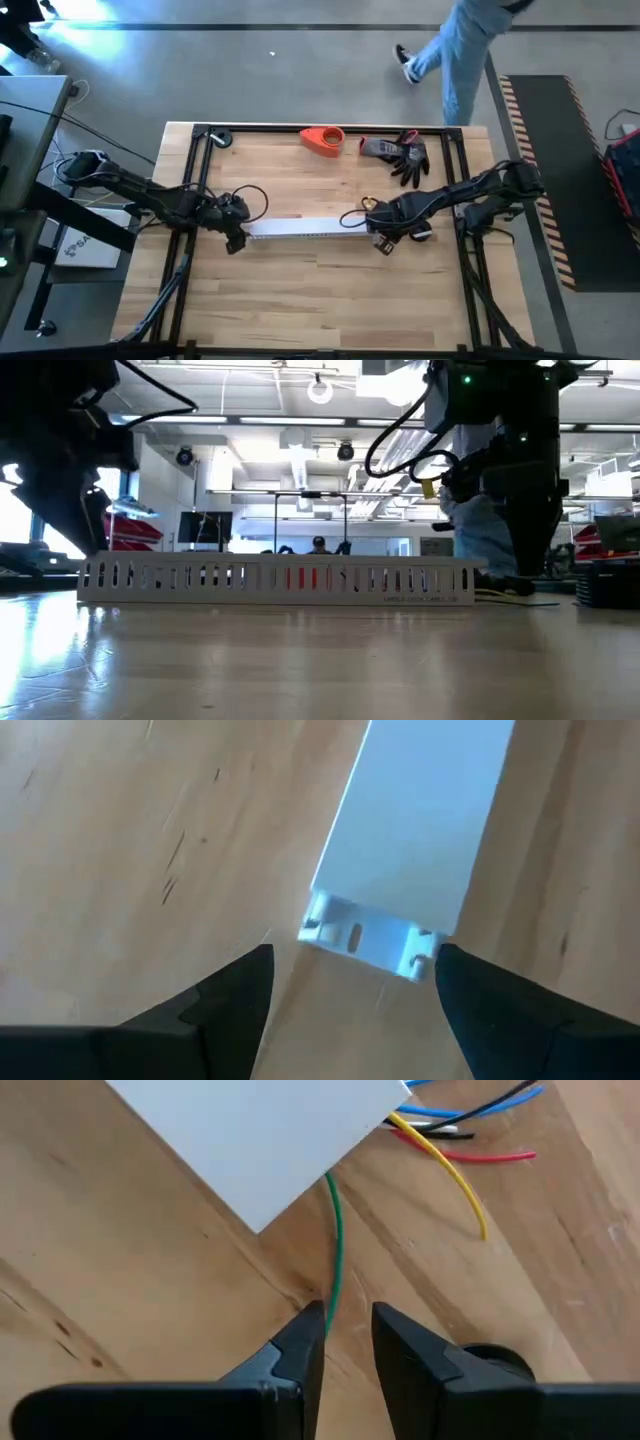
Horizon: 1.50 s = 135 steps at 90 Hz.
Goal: Ziptie cables
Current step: Close the white cable duct
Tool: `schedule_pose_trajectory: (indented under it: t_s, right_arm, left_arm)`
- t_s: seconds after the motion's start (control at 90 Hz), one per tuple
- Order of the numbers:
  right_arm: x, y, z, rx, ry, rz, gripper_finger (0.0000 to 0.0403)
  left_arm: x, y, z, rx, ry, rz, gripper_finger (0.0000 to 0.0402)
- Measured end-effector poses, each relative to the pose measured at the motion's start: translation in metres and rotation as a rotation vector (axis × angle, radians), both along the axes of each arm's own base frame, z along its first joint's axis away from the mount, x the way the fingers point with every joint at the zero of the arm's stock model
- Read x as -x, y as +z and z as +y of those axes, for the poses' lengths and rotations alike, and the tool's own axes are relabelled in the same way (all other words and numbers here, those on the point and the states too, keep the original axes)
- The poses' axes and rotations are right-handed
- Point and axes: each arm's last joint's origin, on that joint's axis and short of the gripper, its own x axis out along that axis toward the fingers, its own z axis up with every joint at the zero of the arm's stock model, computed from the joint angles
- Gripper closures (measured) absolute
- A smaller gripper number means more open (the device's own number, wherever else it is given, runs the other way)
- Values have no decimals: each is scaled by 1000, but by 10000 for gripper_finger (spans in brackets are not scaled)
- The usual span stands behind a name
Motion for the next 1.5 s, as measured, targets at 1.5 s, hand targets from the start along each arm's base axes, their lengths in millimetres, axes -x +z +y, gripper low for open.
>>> schedule_pose_trajectory:
  t_s: [1.5]
  right_arm:
    - [1,4,-17,60,-34,41,332]
  left_arm:
    - [-21,-31,-8,-46,-13,189,144]
